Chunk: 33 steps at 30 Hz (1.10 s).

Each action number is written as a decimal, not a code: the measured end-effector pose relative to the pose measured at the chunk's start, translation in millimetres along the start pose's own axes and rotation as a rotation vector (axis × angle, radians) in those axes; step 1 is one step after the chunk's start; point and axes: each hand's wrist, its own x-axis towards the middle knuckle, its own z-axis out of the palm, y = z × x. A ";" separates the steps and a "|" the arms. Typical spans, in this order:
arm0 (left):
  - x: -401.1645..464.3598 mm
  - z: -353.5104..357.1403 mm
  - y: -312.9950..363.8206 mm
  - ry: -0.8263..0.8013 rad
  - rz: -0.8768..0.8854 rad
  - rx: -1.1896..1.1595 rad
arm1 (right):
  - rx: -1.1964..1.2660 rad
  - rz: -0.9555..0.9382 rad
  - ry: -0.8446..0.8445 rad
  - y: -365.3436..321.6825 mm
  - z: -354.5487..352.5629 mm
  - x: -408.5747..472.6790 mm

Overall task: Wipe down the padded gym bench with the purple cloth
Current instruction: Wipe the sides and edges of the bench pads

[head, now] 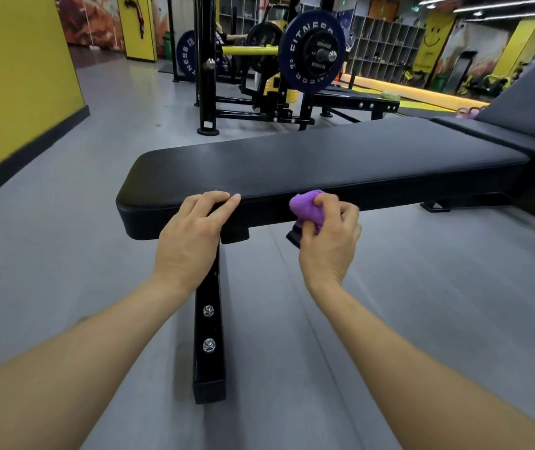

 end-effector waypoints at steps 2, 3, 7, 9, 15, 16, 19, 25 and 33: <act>-1.4 -1.4 -2.6 -0.004 0.018 -0.004 | -0.008 0.062 0.074 6.6 -7.0 10.0; -2.7 -2.7 -5.1 -0.003 0.023 -0.003 | 0.000 0.129 0.122 7.7 -8.4 15.3; -8.4 -12.6 -22.7 -0.005 -0.042 0.004 | 0.040 0.297 0.234 -16.1 8.9 11.3; -10.1 -18.9 -30.1 -0.009 -0.132 -0.021 | 0.050 0.242 0.219 -39.9 23.9 -5.9; -16.2 -17.1 -30.7 0.006 -0.185 -0.043 | 0.008 -0.105 -0.038 -50.8 34.5 -34.7; -16.2 -16.4 -29.8 0.010 -0.195 -0.050 | 0.004 -0.099 -0.044 -45.3 30.2 -29.6; -17.9 -19.0 -32.6 0.014 -0.219 -0.060 | -0.011 0.065 0.053 -28.1 18.4 -11.5; -27.3 -31.0 -62.7 0.003 -0.472 -0.083 | 0.052 0.176 0.156 -61.6 49.3 -36.8; -28.8 -27.4 -63.9 0.059 -0.578 -0.269 | 0.001 -0.202 -0.061 -78.1 61.1 -63.4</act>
